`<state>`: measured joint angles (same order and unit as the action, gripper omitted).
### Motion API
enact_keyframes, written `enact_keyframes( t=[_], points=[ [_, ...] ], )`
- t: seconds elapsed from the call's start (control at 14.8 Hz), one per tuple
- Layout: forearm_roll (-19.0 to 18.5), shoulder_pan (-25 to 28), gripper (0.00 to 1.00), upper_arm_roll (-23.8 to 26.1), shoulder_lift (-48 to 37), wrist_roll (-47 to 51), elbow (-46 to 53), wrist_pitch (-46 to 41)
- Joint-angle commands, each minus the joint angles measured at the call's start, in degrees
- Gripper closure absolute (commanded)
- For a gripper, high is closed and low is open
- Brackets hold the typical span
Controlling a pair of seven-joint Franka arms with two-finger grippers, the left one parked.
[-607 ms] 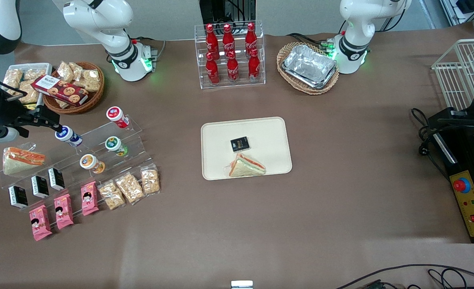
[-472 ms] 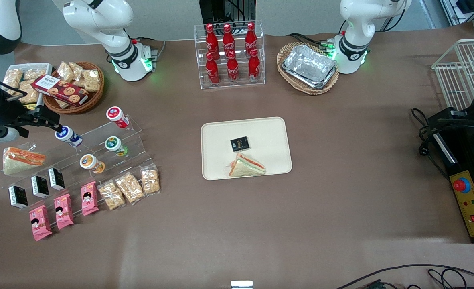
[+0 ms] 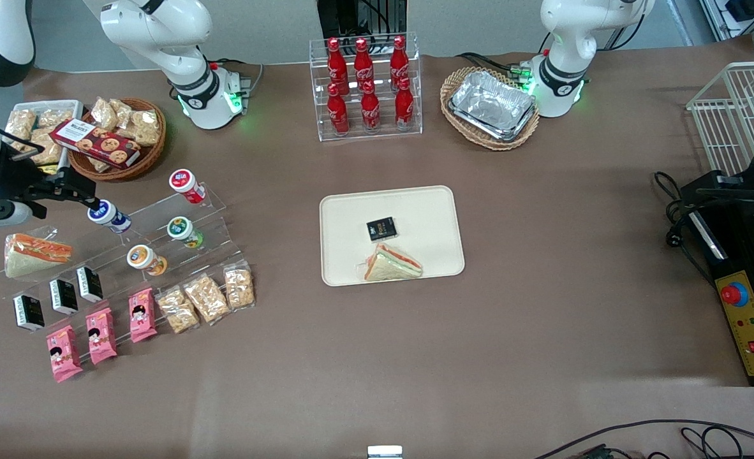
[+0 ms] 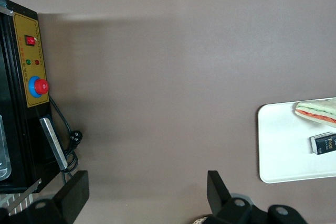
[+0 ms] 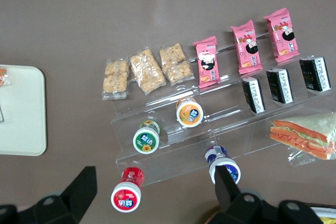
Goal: Place green gum on tray
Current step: 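Move the right gripper over the green-labelled gum bottle on the rack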
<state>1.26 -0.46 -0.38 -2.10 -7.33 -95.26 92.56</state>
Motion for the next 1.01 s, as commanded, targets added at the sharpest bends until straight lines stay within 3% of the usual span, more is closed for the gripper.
enact_keyframes(
  t=[0.0,0.27,0.67,0.94],
  points=[
    [-0.7,0.5,0.0,0.4,0.6,-5.7,0.7,-1.2],
    [-0.6,0.5,0.0,0.4,-1.0,-7.8,-3.2,1.5],
    [-0.6,1.9,0.0,0.6,-9.0,-5.6,-20.7,13.6],
    [-0.6,3.1,0.0,0.6,-9.4,-3.4,-26.5,18.1]
  ],
)
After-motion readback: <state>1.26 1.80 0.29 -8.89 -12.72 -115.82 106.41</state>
